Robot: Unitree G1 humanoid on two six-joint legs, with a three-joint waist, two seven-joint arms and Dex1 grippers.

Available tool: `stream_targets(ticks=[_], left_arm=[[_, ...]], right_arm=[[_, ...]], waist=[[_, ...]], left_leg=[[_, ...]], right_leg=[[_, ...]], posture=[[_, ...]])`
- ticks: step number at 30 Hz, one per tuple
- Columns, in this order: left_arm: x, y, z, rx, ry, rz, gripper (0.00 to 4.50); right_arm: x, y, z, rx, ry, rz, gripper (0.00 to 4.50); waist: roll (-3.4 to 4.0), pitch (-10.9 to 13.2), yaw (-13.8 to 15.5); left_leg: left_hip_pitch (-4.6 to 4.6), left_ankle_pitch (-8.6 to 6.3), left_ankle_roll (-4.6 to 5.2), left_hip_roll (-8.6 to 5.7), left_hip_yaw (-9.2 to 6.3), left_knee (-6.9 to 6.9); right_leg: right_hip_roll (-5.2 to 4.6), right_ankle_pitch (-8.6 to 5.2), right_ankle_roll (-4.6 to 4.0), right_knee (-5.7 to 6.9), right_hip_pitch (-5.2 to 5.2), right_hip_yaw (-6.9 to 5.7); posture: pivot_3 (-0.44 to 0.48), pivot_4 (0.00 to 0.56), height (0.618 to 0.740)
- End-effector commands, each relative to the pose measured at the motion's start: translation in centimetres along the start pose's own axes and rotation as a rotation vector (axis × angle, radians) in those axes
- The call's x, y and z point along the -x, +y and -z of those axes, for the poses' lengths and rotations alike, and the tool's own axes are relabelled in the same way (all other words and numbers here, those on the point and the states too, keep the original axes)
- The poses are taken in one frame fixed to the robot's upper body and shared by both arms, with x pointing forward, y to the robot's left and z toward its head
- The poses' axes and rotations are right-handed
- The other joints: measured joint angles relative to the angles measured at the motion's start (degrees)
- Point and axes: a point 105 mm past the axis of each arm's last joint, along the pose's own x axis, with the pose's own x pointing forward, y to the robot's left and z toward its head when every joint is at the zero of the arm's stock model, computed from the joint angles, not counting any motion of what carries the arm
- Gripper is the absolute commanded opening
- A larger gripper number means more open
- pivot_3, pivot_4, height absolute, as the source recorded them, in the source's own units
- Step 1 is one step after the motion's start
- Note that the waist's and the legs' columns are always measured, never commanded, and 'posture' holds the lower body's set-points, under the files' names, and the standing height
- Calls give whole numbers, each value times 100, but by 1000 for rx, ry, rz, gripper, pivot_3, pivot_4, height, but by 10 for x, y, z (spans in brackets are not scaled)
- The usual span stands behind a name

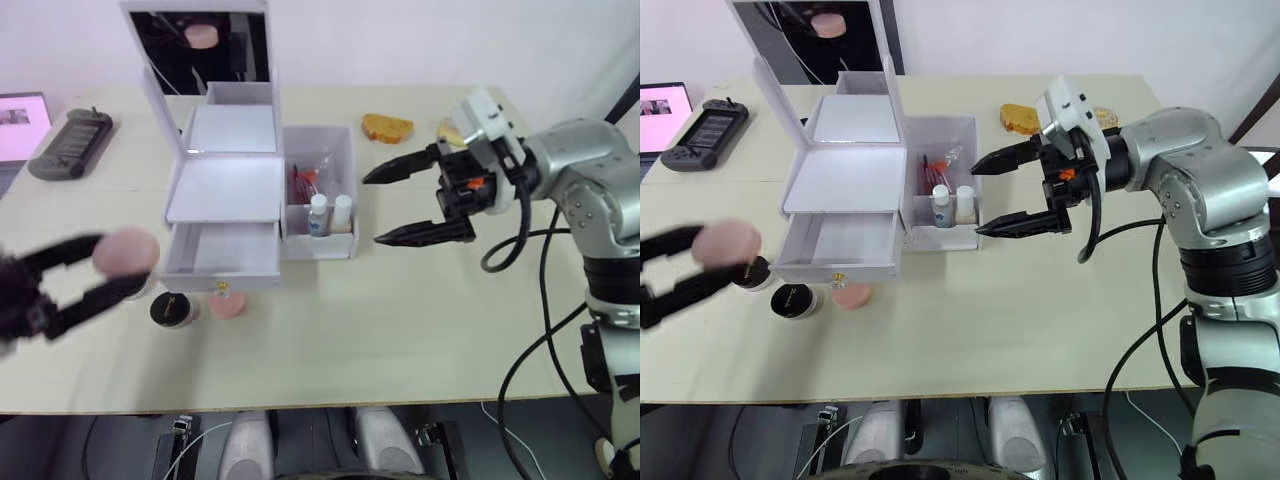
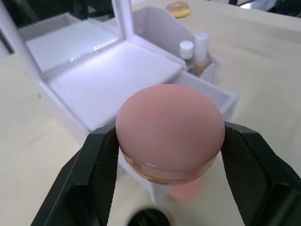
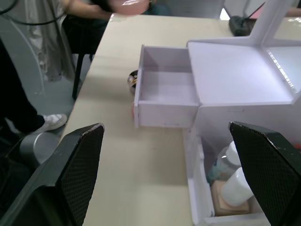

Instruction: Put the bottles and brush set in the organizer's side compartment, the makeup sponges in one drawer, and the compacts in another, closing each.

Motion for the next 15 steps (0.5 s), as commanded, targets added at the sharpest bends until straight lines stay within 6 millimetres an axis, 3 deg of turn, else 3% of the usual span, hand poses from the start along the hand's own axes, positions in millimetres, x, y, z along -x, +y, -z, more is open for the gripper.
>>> stream_targets(ticks=[1, 8, 15], left_arm=[[-17, 12, 5, 11, 21, -15, 2665], [-48, 15, 20, -16, 64, 57, 2665], [-55, 15, 39, -15, 109, 90, 2665]], right_arm=[[9, 3, -10, 43, -1, 55, 4500], [19, 12, -9, 22, 19, 134, 4500], [23, 18, -9, 2, 28, 168, 4500]], waist=[[8, 4, -23], [7, 7, 4], [8, 7, -10]], left_leg=[[-1, 0, 0, 0, 5, -6], [5, 1, 0, 7, 2, -24], [8, 3, -1, 8, -8, -8]], right_leg=[[0, 1, 1, 1, -3, 2], [17, -19, 38, 84, -45, 5], [23, -21, 37, 95, -42, 5]], posture=[[0, 150, 740], [0, 150, 740], [0, 150, 740]])
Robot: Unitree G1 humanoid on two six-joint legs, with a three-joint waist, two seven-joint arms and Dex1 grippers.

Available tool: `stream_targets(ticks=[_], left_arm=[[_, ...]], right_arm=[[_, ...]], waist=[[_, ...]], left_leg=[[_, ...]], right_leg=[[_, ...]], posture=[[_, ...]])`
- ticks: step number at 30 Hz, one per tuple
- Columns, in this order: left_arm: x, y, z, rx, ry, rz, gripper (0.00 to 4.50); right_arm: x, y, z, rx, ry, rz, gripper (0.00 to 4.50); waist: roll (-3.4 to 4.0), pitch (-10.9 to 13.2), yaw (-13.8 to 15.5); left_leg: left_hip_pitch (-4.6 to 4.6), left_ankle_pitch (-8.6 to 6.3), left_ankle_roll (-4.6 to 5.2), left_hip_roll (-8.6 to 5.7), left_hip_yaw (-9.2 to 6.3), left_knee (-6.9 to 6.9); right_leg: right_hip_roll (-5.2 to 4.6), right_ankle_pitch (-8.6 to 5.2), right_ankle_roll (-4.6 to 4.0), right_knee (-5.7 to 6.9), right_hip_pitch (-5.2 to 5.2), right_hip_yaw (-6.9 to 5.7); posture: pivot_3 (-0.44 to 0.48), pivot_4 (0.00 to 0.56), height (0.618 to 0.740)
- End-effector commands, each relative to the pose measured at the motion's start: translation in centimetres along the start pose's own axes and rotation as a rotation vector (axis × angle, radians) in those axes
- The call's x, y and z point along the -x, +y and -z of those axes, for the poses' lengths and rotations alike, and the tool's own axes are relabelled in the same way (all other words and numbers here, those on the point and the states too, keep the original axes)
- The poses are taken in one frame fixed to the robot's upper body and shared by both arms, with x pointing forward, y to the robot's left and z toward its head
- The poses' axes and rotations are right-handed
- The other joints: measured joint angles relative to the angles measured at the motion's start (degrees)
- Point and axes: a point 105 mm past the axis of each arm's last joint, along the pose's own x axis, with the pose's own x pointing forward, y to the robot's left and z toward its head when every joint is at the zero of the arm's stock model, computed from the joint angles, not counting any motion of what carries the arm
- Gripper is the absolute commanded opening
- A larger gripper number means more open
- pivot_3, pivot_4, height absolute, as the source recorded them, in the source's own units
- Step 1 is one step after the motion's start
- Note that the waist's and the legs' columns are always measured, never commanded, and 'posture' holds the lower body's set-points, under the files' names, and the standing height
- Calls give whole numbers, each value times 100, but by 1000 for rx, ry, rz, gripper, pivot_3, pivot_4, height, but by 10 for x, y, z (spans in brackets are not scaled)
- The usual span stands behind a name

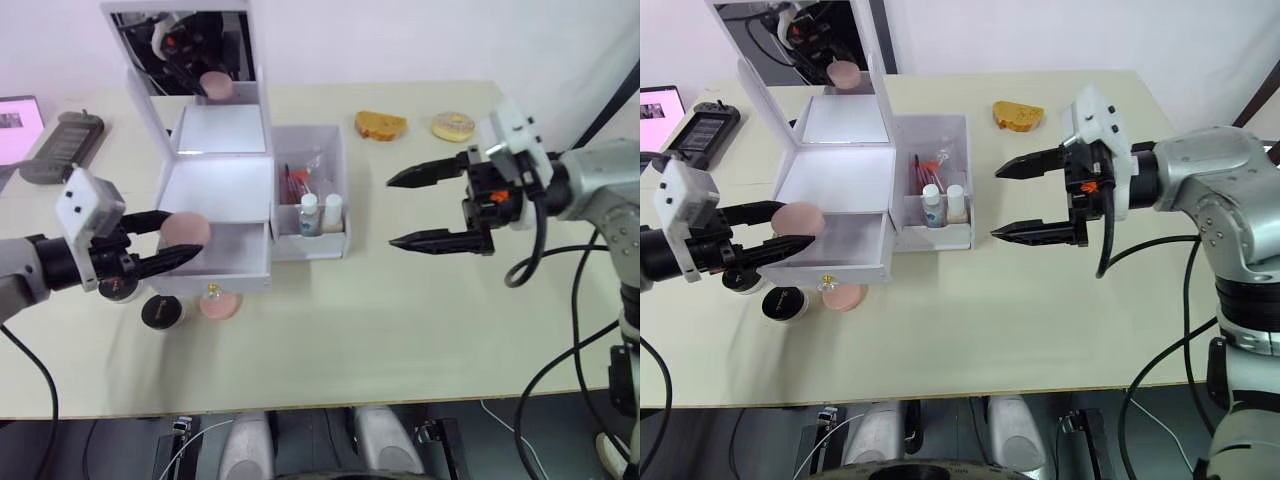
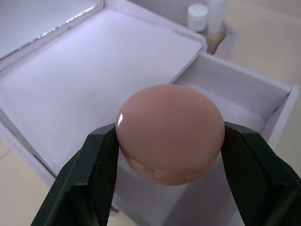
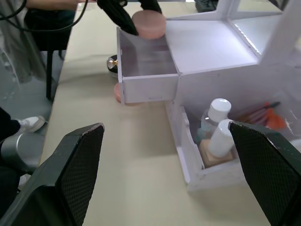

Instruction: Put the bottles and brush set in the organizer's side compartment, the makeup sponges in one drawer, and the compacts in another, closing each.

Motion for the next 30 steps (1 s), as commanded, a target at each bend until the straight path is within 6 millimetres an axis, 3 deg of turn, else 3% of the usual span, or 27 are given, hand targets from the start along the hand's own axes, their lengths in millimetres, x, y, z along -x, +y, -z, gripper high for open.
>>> stream_targets(ticks=[1, 6, 10, 21, 25, 30], left_arm=[[-2, 0, -3, -25, -17, 11, 2665], [-4, 1, -3, -28, -24, 9, 2665], [-2, 2, -3, -30, -28, -3, 4478], [21, 6, -22, -2, -105, -45, 4478], [66, 5, -29, 65, -237, -107, 4478], [125, 24, 15, 67, -130, -376, 4478]], right_arm=[[5, 4, -11, 41, -15, 17, 4500], [5, 4, -11, 40, -14, 24, 4500], [5, 3, -11, 43, -14, 23, 4500], [-1, 1, -11, 50, -28, -21, 4500], [-5, -9, -7, 67, -52, -18, 4500], [3, -28, 20, 49, -34, 50, 4500]], waist=[[-1, 0, 15], [-2, 0, 24], [-2, 1, 23], [-2, 1, 11], [-6, 1, -37], [-6, 0, 2]], left_leg=[[0, 0, 0, 0, 0, 4], [-1, 0, 0, -1, 0, 11], [-1, 0, 0, -1, 0, 10], [-1, 0, 0, -1, -1, 11], [0, 0, 1, 1, 1, 11], [1, 0, 1, 2, 1, 9]], right_leg=[[-1, 0, 0, 0, 2, 0], [-5, 0, 0, -2, 8, -1], [-5, 0, 0, -3, 9, -1], [-4, 0, 2, 0, 9, -1], [-4, 0, 2, -1, 8, -1], [-4, -2, 1, -1, 6, -3]], posture=[[0, 150, 740], [0, 150, 740], [0, 150, 740], [0, 150, 740], [0, 150, 740], [0, 150, 740]])
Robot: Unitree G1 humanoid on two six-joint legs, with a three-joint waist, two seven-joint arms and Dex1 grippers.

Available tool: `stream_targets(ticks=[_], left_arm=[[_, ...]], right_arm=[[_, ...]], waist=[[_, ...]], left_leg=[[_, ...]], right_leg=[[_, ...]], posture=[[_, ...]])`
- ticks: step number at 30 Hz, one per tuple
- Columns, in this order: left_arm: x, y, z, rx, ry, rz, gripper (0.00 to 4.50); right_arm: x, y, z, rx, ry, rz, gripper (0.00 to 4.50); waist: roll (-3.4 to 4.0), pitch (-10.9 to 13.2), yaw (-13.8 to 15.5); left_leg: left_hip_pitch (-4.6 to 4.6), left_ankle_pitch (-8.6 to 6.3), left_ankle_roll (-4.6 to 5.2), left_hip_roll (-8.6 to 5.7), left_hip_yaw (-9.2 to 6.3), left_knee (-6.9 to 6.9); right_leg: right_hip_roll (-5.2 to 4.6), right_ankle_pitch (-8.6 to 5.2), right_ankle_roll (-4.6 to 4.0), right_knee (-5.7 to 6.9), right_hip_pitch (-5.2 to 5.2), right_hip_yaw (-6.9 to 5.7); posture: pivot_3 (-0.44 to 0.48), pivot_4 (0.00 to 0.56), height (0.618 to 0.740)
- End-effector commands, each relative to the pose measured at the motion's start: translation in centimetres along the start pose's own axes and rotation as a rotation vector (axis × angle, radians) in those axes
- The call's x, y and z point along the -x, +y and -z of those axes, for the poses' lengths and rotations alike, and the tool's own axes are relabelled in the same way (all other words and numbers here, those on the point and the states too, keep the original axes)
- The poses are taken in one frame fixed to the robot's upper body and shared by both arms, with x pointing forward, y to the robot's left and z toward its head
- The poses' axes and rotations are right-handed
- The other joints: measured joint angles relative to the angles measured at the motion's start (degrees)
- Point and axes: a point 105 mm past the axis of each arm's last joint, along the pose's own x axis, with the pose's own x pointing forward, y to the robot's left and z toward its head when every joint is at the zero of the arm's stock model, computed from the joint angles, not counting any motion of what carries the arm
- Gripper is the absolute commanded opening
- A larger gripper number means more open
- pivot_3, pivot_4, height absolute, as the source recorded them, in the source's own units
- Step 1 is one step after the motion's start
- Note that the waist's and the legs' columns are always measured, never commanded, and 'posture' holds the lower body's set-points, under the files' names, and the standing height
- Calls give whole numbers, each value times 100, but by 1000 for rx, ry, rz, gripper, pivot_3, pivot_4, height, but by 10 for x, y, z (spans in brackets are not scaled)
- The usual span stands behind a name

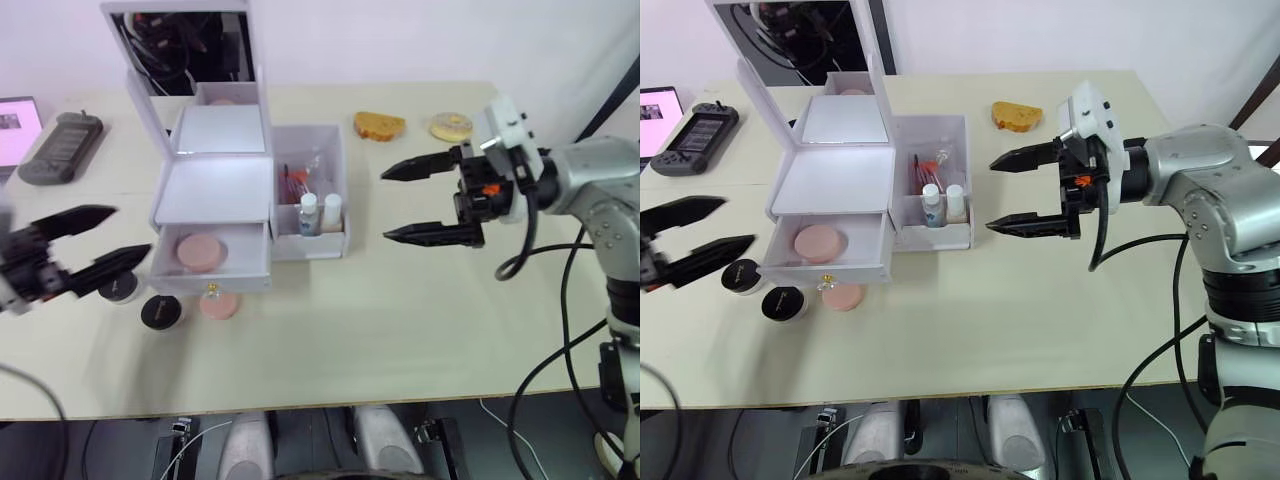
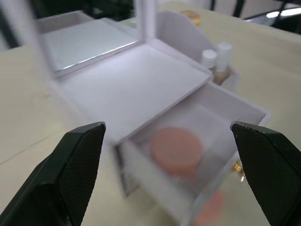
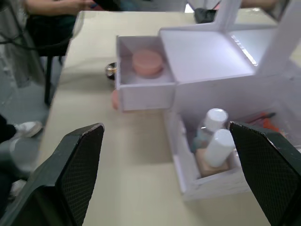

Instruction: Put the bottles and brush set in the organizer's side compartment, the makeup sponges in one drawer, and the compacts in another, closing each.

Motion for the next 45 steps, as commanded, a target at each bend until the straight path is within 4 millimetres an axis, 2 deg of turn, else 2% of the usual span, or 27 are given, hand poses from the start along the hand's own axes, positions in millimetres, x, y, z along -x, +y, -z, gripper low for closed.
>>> stream_targets(ticks=[1, 5, 8, 12, 17, 20, 26, 29, 31, 34, 38, 40, 45], left_arm=[[41, 25, 9, -73, 42, -191, 4478], [66, 43, 27, -56, 105, -326, 4478], [89, 67, 57, -49, 226, -462, 4478], [99, 78, 75, -48, 283, -496, 4478], [123, 82, 105, 51, 330, -525, 4478], [128, 86, 109, 61, 332, -537, 4478], [115, 88, 104, 45, 286, -496, 4478], [109, 83, 99, 44, 247, -455, 4478], [106, 76, 89, 61, 200, -405, 4478], [105, 54, 73, 61, 121, -310, 4478], [106, 5, 87, 123, 177, -204, 4478], [99, -21, 88, 154, 159, -164, 4478], [79, -63, 95, 180, 140, -131, 4478]], right_arm=[[13, -13, 16, 6, 12, 61, 4500], [27, -21, 46, -68, 59, 108, 4500], [54, -21, 78, -158, 116, 173, 4500], [82, -15, 111, -227, 183, 247, 4500], [110, -7, 136, -318, 199, 366, 4500], [114, -6, 139, -320, 199, 402, 4500], [107, -8, 130, -293, 177, 393, 4500], [96, -10, 120, -268, 152, 358, 4500], [83, -13, 107, -232, 136, 303, 4500], [57, -17, 78, -159, 89, 215, 4500], [23, -20, 42, -105, 33, 109, 4500], [8, -22, 35, -90, 40, 73, 4500], [-7, -17, 15, -99, 51, -30, 4500]], waist=[[-3, -2, 19], [-19, -8, 48], [-18, -8, 35], [-18, -7, 13], [-17, -8, -12], [-17, -8, -40], [-17, -8, 11], [-17, -8, 8], [-17, -8, -7], [-16, -7, -82], [-14, -7, -182], [-23, -8, -197], [-26, -9, -73]], left_leg=[[3, 0, 0, 0, 0, 1], [5, 0, -1, -4, 0, 7], [5, 0, -1, -7, 3, 6], [4, 0, -1, -7, 6, -1], [14, 0, -2, -4, 4, -1], [15, 0, -2, -3, 6, -5], [15, -1, -3, -3, 4, -2], [13, -1, -3, -4, 7, -3], [12, -1, -3, -3, 8, -3], [12, -1, -3, 0, 8, -6], [11, -1, -3, 2, 9, -16], [11, -2, -2, 2, 15, -19], [9, -2, -3, -3, 4, -5]], right_leg=[[-1, -1, -1, -1, 4, 0], [-12, -2, -4, -11, 17, -7], [-19, -1, -5, -17, 20, -6], [-18, -1, -4, -18, 16, -6], [-14, -1, -4, -7, 15, -6], [-13, -1, -4, -7, 13, -3], [-15, -1, -5, -5, 15, -4], [-18, -1, -5, -10, 16, -3], [-19, -1, -5, -10, 15, -3], [-16, -1, -5, -5, 9, -3], [-16, -1, -4, -10, 5, -1], [-18, -1, -3, -12, 5, 3], [-26, -2, -6, -14, 6, -4]], posture=[[0, 150, 740], [0, 150, 740], [0, 150, 740], [0, 150, 740], [0, 150, 740], [0, 150, 740], [0, 150, 740], [0, 150, 740], [0, 150, 740], [0, 150, 740], [0, 150, 740], [0, 150, 740], [0, 150, 740]])
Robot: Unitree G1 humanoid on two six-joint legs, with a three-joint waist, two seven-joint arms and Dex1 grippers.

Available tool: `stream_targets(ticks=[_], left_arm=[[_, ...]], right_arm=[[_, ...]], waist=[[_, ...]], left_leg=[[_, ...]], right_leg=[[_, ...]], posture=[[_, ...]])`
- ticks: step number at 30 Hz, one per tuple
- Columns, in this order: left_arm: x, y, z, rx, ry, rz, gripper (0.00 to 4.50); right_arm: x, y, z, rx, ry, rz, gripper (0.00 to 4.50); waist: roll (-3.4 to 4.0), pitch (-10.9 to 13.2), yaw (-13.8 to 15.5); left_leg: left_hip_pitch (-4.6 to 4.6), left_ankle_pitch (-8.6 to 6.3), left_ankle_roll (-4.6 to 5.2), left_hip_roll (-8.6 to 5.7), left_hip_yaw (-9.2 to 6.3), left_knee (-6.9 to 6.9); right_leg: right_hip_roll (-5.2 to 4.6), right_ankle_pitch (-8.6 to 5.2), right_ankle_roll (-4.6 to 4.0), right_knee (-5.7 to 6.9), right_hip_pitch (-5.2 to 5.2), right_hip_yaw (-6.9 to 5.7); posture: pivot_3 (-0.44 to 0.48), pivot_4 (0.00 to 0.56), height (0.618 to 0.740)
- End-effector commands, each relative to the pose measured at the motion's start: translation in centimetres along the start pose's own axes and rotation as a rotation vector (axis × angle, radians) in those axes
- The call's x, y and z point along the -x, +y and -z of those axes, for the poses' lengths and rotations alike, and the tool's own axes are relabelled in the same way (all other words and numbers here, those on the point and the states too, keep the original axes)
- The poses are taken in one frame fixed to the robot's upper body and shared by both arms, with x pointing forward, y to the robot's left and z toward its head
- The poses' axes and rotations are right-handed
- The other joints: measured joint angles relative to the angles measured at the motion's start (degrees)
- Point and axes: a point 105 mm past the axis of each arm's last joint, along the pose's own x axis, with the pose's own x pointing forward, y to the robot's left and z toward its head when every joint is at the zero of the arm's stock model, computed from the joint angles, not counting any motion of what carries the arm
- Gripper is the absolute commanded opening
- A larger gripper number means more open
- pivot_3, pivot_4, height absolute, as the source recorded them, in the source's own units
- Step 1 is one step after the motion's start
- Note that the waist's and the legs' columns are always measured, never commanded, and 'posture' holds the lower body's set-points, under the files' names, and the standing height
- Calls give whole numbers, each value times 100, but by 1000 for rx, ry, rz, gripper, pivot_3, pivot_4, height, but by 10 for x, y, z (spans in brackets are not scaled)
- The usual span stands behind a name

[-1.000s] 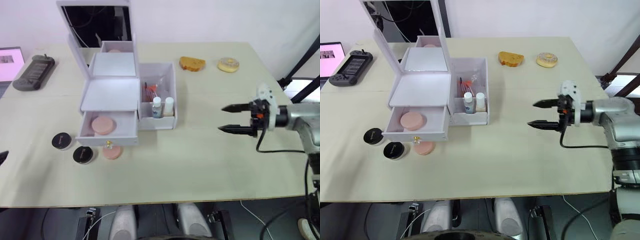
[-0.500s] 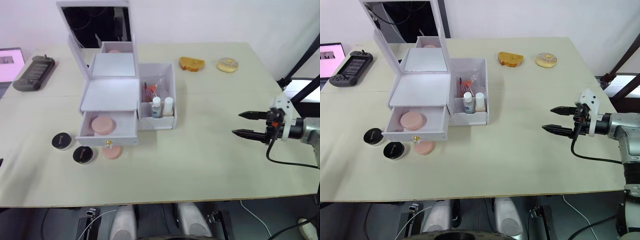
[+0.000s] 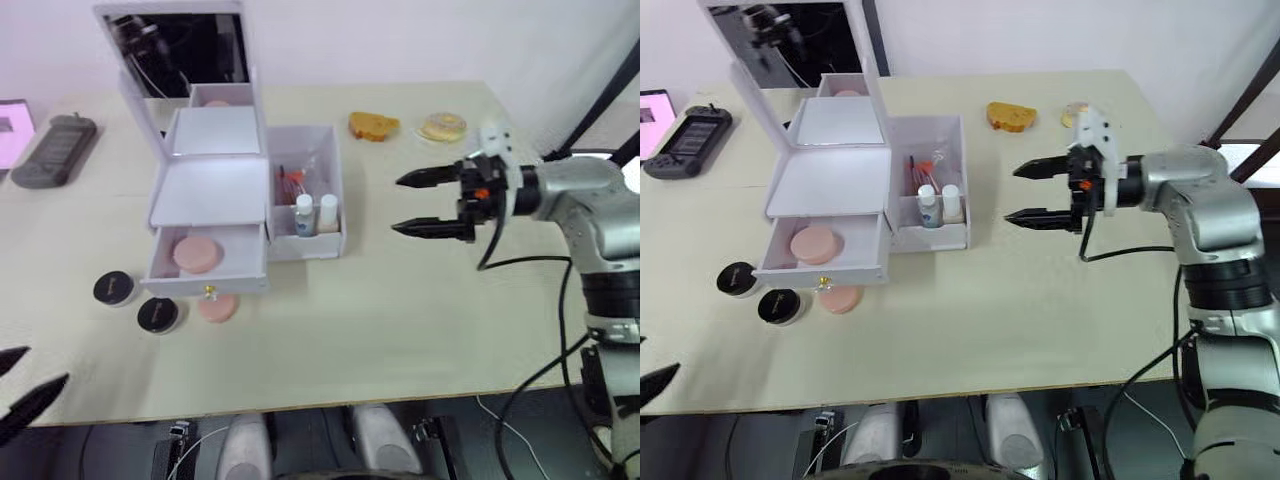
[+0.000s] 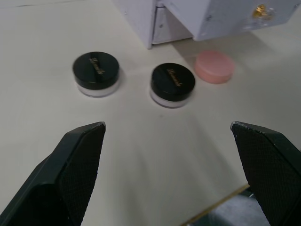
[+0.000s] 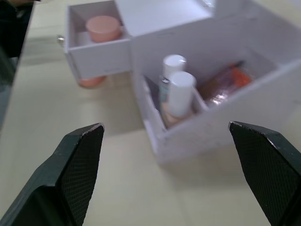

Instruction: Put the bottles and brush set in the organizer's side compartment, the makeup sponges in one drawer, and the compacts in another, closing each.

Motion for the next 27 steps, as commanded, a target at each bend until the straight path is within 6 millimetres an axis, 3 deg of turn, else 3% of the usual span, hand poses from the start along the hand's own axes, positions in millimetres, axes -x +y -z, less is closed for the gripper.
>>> stream_targets(ticks=[1, 7, 10, 15, 27], left_arm=[[-15, -23, -6, -32, -34, 33, 4478], [-59, -74, 4, 9, -119, 62, 4478], [-77, -88, 11, 21, -155, 10, 4478], [-92, -89, 27, -46, -120, -48, 4478], [-142, -80, 49, -54, -88, -126, 4478]], right_arm=[[1, 6, -24, 37, -16, -48, 4500], [5, 16, -47, 56, 16, -101, 4500], [10, 20, -52, 46, 13, -99, 4500], [17, 21, -44, 42, 67, -68, 4500], [29, 31, -54, 58, 65, -17, 4500]], waist=[[-1, -1, 43], [-2, -1, 51], [-7, -4, 69], [-7, -5, 80], [10, -8, 111]], left_leg=[[0, 0, -1, 0, 0, 6], [-5, -1, -1, -5, 11, 10], [-8, -1, 0, -5, 9, 9], [-4, -1, 0, -5, 2, 10], [-7, -1, 2, -6, 1, 10]], right_leg=[[0, 0, -1, -4, -16, -1], [-4, 2, -4, -18, 11, 9], [1, 2, -4, -25, 13, 9], [10, 2, -3, -14, 10, 8], [10, 2, -2, -13, 9, 8]], posture=[[0, 150, 740], [0, 150, 740], [0, 150, 740], [0, 150, 740], [0, 150, 740]])
